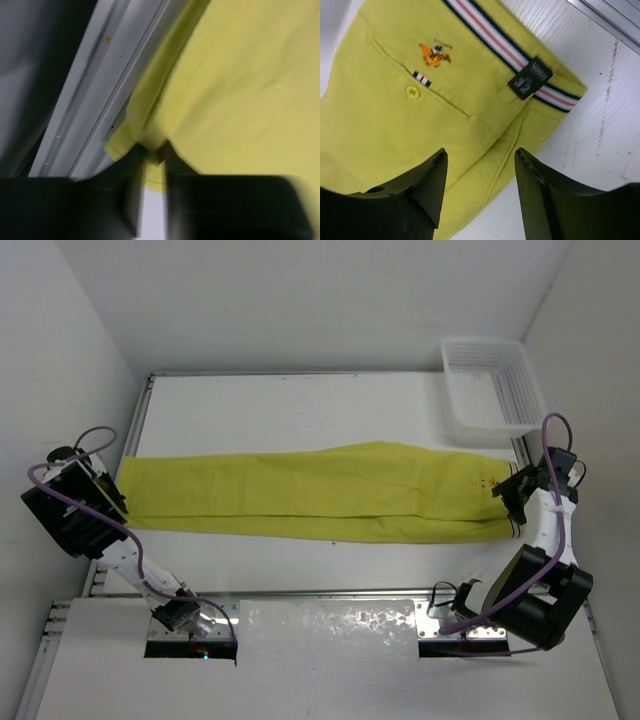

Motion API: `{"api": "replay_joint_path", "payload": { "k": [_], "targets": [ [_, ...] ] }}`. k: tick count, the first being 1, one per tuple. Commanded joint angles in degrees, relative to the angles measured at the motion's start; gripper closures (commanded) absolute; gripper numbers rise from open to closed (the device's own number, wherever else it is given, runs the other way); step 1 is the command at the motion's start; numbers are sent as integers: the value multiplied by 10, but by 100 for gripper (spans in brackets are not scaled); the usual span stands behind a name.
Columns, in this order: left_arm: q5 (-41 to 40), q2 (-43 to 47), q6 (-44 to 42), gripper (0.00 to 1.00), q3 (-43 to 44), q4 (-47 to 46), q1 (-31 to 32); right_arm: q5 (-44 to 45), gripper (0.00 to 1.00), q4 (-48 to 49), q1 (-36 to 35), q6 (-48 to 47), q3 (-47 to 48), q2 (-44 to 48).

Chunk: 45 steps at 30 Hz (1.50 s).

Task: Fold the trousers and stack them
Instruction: Fold the trousers

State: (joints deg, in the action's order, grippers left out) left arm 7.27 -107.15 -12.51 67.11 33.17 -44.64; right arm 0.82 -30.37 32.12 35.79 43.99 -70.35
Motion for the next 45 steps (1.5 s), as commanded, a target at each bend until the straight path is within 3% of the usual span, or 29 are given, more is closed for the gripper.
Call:
{"api": "replay_joint_path", "payload": {
  "k": [1, 8, 12, 21, 24, 30, 32, 36, 37, 40, 43, 45],
  "targets": [
    [19, -15, 4, 94, -1, -12, -3, 9, 46, 0, 2, -14, 7, 17],
    [35, 45, -20, 98, -16, -25, 0, 12, 46, 11, 3, -9, -16, 4],
    [32, 61, -37, 83, -20, -20, 2, 23, 38, 26, 4, -6, -15, -21],
    [28, 54, -38, 80, -35, -25, 2, 4, 38, 116, 12, -13, 6, -114],
    [25, 48, -42, 81, -33, -21, 1, 15, 39, 134, 11, -21, 17, -149],
    [23, 47, -41, 99, -27, -19, 1, 16, 41, 162, 11, -35, 25, -182],
    [25, 46, -38, 100, -21, -15, 1, 18, 44, 166, 11, -38, 24, -191],
    [25, 47, -40, 100, -14, -9, 1, 32, 69, 157, 11, -44, 22, -203],
    [25, 48, -41, 100, -13, -7, 1, 37, 79, 154, 10, -48, 24, -204],
    [25, 55, -43, 100, -7, -1, 1, 61, 92, 149, 10, -71, 30, -198],
    [26, 59, -47, 100, 4, 3, 2, 81, 93, 142, 11, -105, 38, -183],
    [26, 59, -48, 100, 7, 5, 1, 75, 78, 126, 11, -131, 51, -178]
  ]
}}
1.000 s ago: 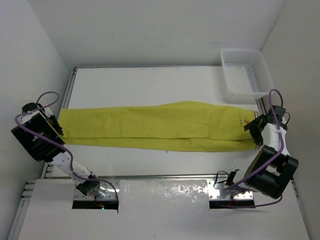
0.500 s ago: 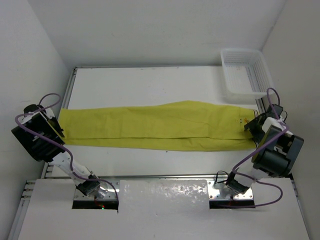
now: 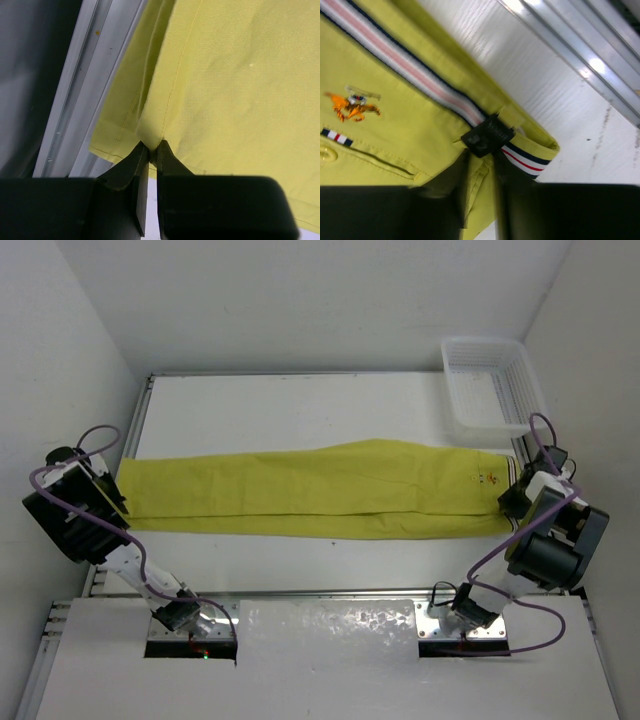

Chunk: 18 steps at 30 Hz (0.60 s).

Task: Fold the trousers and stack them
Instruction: Fold the trousers

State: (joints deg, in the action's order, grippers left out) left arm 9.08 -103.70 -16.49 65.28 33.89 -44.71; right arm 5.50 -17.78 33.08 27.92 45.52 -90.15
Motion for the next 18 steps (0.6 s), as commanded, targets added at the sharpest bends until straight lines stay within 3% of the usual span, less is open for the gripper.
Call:
{"api": "replay_joint_path", "payload": {
  "k": [1, 2, 6, 18],
  "targets": [
    [8, 25, -8, 100, 26, -3, 1, 28, 70, -6, 1, -60, 41, 22],
    [9, 24, -8, 100, 25, -3, 2, 29, 59, -18, 1, -69, 51, 28],
    [12, 20, -11, 100, 21, -1, 1, 48, 44, -6, 1, -63, 53, 58],
    [2, 23, -20, 100, 23, 6, 2, 21, 38, 30, 1, -22, 43, -5]
  ]
}}
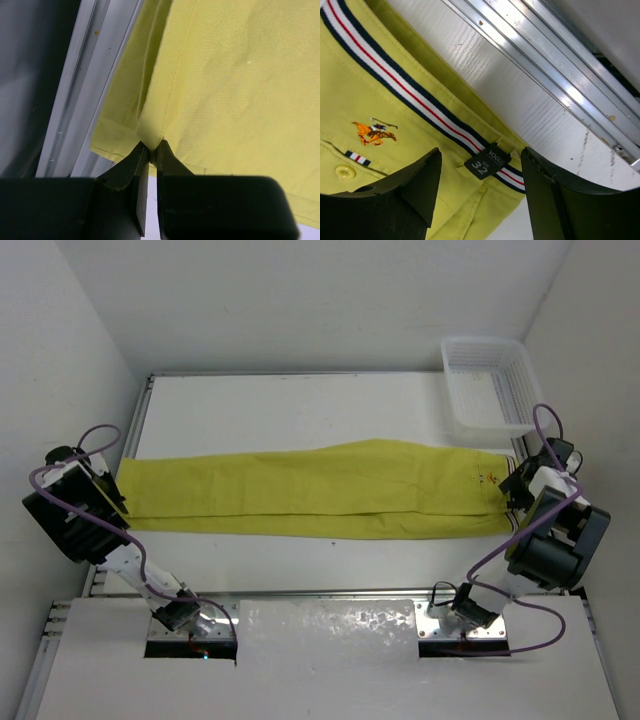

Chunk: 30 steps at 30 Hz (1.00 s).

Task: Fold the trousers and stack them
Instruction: Fold the trousers

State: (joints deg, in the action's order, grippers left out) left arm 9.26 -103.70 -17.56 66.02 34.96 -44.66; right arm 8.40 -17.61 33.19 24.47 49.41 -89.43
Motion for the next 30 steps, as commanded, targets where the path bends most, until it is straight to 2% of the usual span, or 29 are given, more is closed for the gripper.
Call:
{"api": "replay_joint_path", "payload": {
  "k": [1, 8, 9, 12, 15, 16, 18, 25, 30],
  "targets": [
    [-1, 25, -10, 100, 16, -4, 2, -9, 38, 35, 0, 13, 8, -19],
    [-2, 36, -12, 100, 16, -1, 2, -40, 46, 49, 1, 6, 28, -55],
    [-1, 36, -12, 100, 17, 1, 2, -43, 51, 49, 0, 8, 28, -58],
    [0, 39, -12, 100, 22, 2, 2, -38, 74, 49, 0, 12, 30, -61],
    [-3, 38, -14, 100, 28, 4, 2, -30, 86, 41, 0, 1, 39, -67],
    [-3, 38, -14, 100, 30, 6, 3, -28, 93, 36, 1, -3, 43, -69],
    [-2, 38, -13, 100, 36, 8, 2, -23, 98, 28, 0, -13, 50, -70],
    [16, 39, -6, 100, 92, 34, 3, -40, 100, 19, 0, -28, 67, -22],
    [22, 39, -9, 100, 102, 41, 2, -56, 100, 13, 0, -28, 76, 17]
  ]
}}
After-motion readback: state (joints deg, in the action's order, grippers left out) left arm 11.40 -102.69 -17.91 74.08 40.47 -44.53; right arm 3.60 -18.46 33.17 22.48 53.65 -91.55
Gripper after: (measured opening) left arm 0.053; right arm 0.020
